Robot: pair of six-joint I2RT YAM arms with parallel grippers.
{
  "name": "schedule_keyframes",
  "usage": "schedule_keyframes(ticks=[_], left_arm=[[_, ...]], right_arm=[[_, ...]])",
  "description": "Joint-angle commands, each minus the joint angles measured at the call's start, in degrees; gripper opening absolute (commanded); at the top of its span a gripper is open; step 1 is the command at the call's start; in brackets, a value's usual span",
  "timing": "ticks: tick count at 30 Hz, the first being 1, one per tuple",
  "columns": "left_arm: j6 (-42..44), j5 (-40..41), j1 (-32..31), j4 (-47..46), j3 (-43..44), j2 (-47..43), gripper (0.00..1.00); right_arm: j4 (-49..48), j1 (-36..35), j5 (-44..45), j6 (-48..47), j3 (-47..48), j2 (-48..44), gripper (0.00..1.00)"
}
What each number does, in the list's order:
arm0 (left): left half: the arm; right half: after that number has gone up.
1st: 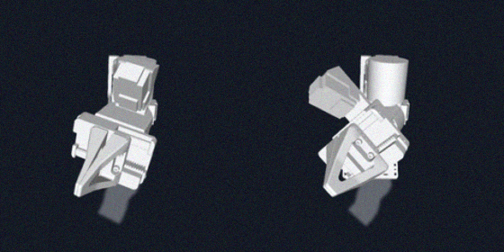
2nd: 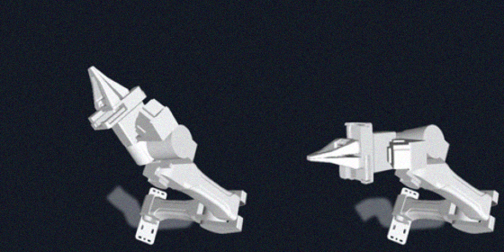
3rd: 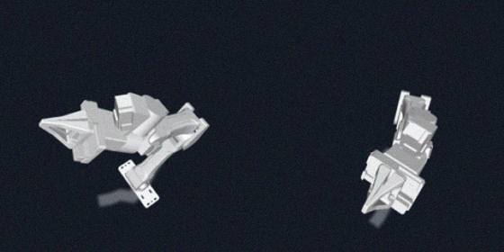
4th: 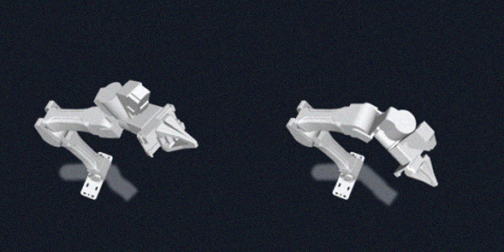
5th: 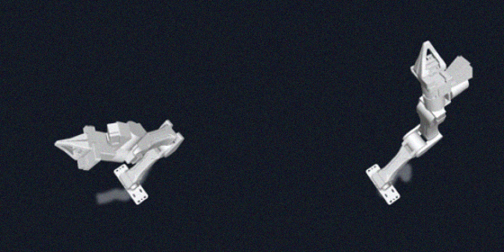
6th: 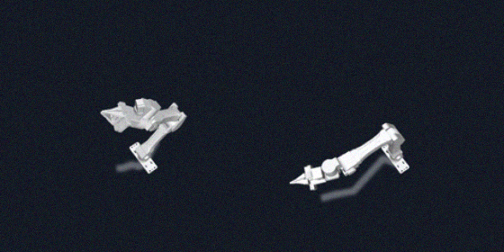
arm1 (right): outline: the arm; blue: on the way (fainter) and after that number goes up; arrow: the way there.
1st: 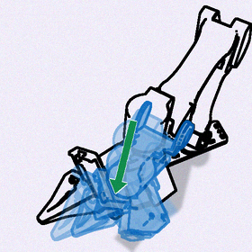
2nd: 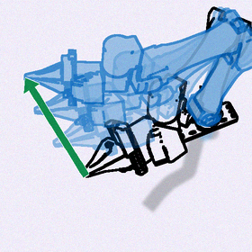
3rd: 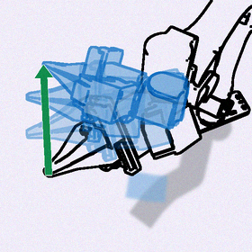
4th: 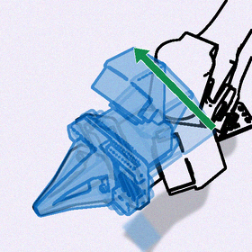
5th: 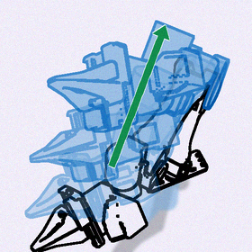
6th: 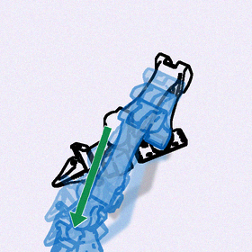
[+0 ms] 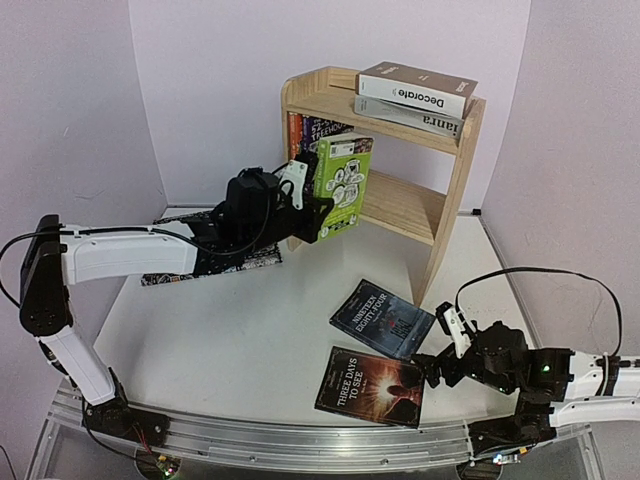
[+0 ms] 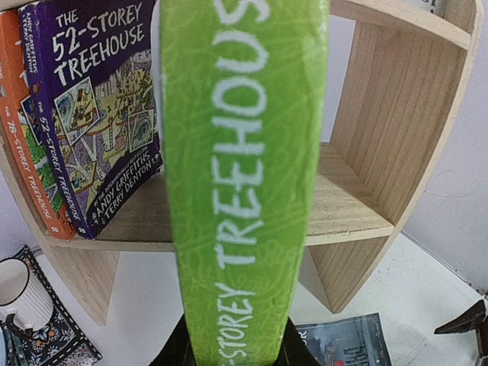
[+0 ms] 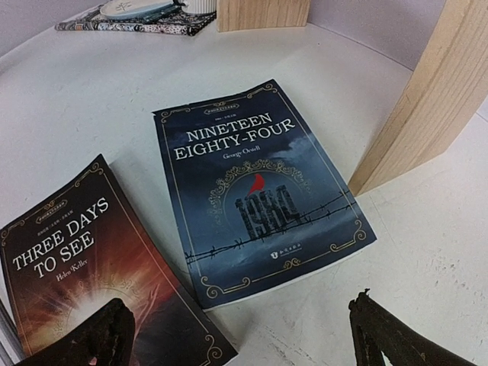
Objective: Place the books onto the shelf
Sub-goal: Place the book in the book pile on the shelf.
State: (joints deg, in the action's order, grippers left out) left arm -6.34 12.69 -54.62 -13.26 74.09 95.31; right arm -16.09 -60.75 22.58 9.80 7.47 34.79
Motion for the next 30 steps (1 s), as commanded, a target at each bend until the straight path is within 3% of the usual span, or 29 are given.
schedule_keyframes(ticks=[1,12,30], left_arm=[[2.6,1.0,0.4,-13.8,-1.5,-5.0,0.0],[4.0,3.1,0.7,-20.3,-6.5,-7.1,0.0],[2.6,0.2,4.5,-22.7,-3.2,-3.4,0.0]], right_arm=[[-2.5,0.1,2.5,-0.9,-1.1,-7.0,0.98],[-5.5,0.1,2.6,-0.8,-2.8,-6.1,0.98],[-7.3,0.1,2.2,-1.0,-2.5,-2.7,0.98]])
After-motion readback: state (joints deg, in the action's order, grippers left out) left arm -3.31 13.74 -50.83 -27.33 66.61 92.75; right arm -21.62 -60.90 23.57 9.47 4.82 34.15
